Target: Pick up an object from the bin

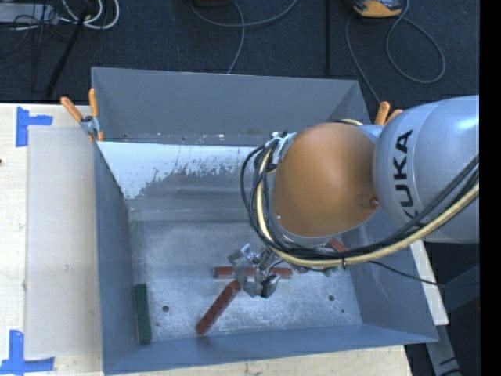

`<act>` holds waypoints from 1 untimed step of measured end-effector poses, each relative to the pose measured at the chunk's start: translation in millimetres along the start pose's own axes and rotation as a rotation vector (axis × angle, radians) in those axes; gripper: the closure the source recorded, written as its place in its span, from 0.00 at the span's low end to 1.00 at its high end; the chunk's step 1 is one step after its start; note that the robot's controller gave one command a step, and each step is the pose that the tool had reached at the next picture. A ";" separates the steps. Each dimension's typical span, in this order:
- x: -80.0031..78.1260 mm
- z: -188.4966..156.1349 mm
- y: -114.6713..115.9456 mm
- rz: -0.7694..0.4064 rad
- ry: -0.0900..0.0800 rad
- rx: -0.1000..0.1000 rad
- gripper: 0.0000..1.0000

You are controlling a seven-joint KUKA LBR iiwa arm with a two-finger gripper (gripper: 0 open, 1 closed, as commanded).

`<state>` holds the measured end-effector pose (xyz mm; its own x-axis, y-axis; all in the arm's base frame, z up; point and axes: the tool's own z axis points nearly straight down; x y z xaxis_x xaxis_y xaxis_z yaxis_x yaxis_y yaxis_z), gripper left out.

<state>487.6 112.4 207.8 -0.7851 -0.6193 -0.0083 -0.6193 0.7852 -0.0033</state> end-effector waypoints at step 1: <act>1.8 4.3 0.5 0.001 0.008 -0.004 0.00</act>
Offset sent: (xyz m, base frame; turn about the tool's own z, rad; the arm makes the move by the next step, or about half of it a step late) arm 0.0000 0.0000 0.0000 0.0000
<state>485.9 111.7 203.5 -0.7860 -0.6182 -0.0008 -0.6182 0.7860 0.0008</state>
